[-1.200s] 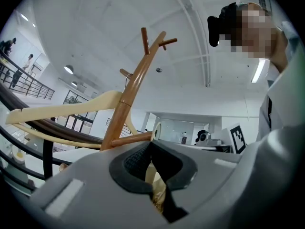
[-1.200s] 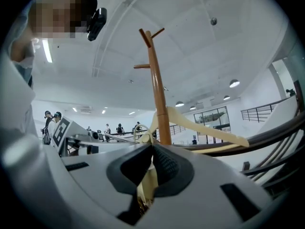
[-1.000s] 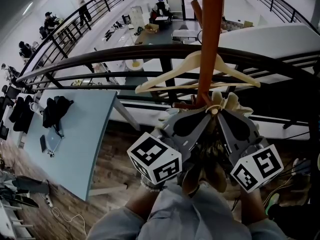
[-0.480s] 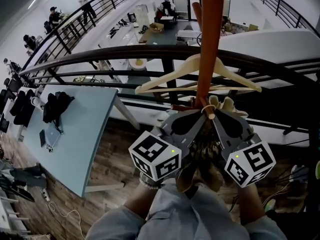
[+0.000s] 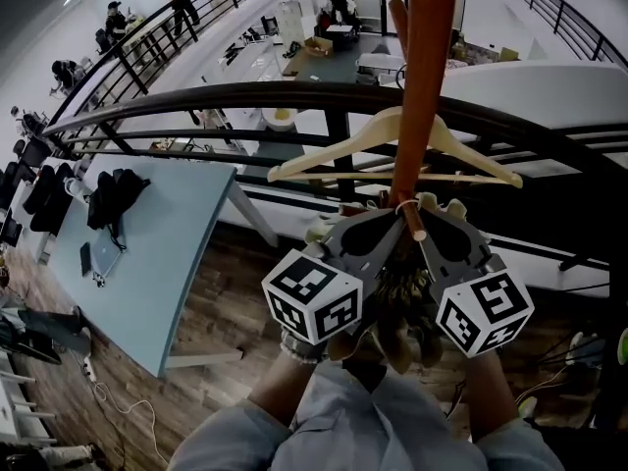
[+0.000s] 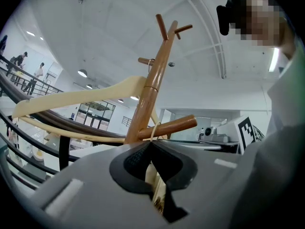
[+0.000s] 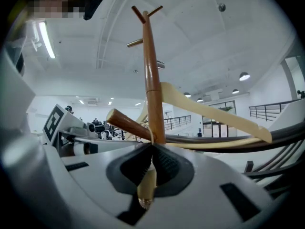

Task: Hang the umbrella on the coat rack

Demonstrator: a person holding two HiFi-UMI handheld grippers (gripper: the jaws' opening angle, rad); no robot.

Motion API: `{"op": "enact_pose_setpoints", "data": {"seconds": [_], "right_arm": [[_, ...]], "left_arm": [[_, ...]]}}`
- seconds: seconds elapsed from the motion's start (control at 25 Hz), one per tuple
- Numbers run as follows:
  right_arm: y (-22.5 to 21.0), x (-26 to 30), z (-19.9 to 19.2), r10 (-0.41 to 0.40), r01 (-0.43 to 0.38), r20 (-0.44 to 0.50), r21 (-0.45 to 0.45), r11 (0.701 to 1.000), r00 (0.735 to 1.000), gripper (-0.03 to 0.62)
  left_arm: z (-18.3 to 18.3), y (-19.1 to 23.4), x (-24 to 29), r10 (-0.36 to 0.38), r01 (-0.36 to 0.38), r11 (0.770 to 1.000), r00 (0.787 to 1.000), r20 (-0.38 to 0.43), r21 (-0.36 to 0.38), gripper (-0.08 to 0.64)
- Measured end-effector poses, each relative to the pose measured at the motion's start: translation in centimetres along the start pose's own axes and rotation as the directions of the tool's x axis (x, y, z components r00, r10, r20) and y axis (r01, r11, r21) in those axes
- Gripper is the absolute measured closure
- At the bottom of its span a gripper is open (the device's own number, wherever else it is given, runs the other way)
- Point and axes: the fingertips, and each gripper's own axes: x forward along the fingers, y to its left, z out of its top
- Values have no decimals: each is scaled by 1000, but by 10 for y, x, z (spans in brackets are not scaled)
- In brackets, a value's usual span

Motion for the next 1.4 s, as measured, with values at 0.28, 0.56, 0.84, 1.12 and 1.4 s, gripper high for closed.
{"op": "enact_pose_setpoints", "data": {"seconds": [0.28, 0.56, 0.84, 1.12, 1.4], "right_arm": [[-3, 10, -18, 0, 0, -27, -19, 1000, 1000, 587], [-7, 12, -22, -16, 16, -25, -14, 1000, 1000, 586], [-3, 13, -21, -17, 16, -30, -28, 999, 999, 586], [-4, 9, -15, -23, 23, -14, -4, 1000, 1000, 586], [-2, 7, -10, -36, 36, 1, -4, 999, 999, 538]], "left_arm": [[-16, 13, 4, 11, -12, 999, 1000, -25, -33, 552], [-19, 16, 7, 8, -9, 999, 1000, -28, -38, 551], [-18, 17, 5, 1, -2, 1000, 1000, -30, -27, 551], [-13, 12, 5, -1, 1, 1000, 999, -35, -5, 551], [-7, 11, -4, -5, 5, 1000, 1000, -21, 12, 550]]}}
